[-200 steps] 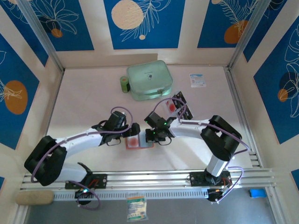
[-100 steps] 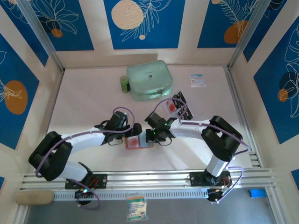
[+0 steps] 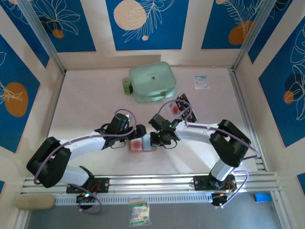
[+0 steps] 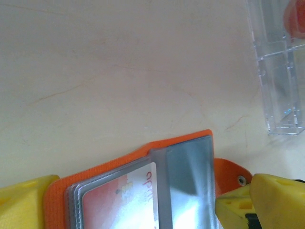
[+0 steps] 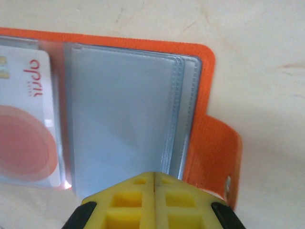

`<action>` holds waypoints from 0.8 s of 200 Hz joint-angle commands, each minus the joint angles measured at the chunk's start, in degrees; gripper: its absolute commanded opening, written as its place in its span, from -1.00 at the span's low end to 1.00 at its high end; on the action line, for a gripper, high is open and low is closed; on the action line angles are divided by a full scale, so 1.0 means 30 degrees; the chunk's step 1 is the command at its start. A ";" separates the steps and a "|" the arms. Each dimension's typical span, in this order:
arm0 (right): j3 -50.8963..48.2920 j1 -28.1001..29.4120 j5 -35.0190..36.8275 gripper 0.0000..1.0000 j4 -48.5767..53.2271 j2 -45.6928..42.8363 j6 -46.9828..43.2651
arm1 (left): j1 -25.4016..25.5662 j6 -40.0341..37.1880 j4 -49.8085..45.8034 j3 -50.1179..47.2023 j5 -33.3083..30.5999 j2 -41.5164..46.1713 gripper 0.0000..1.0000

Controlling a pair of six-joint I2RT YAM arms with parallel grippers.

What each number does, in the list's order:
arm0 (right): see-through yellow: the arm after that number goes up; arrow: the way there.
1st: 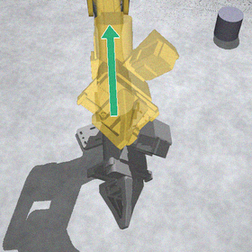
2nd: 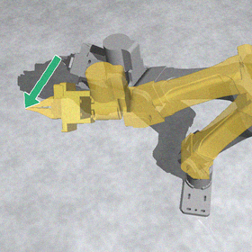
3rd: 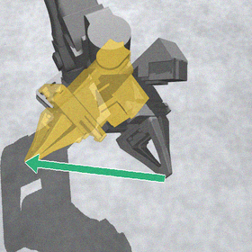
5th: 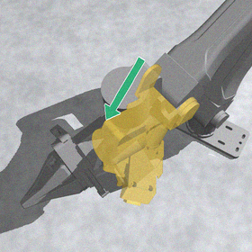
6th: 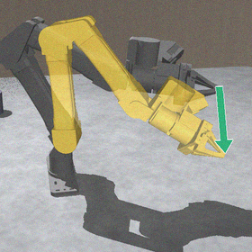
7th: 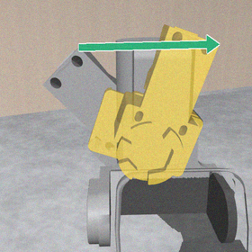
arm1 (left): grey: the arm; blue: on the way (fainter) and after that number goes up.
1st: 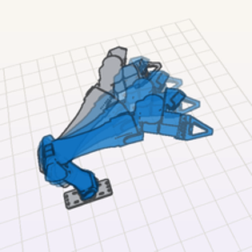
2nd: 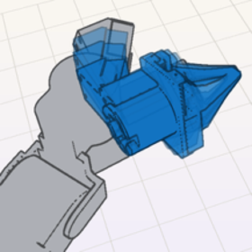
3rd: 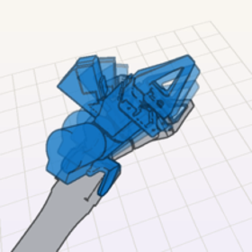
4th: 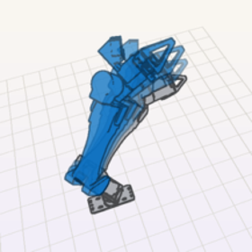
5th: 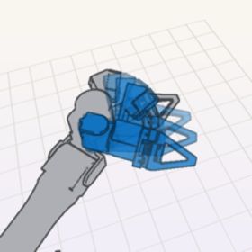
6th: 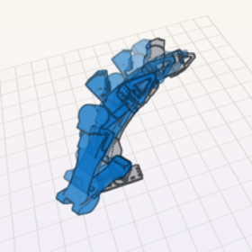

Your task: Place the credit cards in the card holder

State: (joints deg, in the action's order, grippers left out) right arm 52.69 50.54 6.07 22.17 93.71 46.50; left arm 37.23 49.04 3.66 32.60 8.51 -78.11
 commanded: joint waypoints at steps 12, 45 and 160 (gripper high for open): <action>0.0647 -0.0553 0.0648 -0.94 0.1733 -0.1381 -0.0172 | -0.0198 0.0352 0.0387 -0.0183 0.0473 0.0444 1.00; 0.0492 -0.1027 0.1141 -0.93 0.2246 -0.1298 -0.0091 | -0.0194 0.0423 0.0363 -0.0169 0.0475 0.0561 1.00; 0.1012 -0.1101 0.1230 -0.38 0.2148 0.0006 -0.0353 | -0.0203 0.0412 0.0157 -0.0180 0.0356 0.0723 1.00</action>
State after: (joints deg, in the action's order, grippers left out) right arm 54.11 47.37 9.26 27.86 92.49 45.89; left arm 37.23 49.67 3.86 32.58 8.97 -76.95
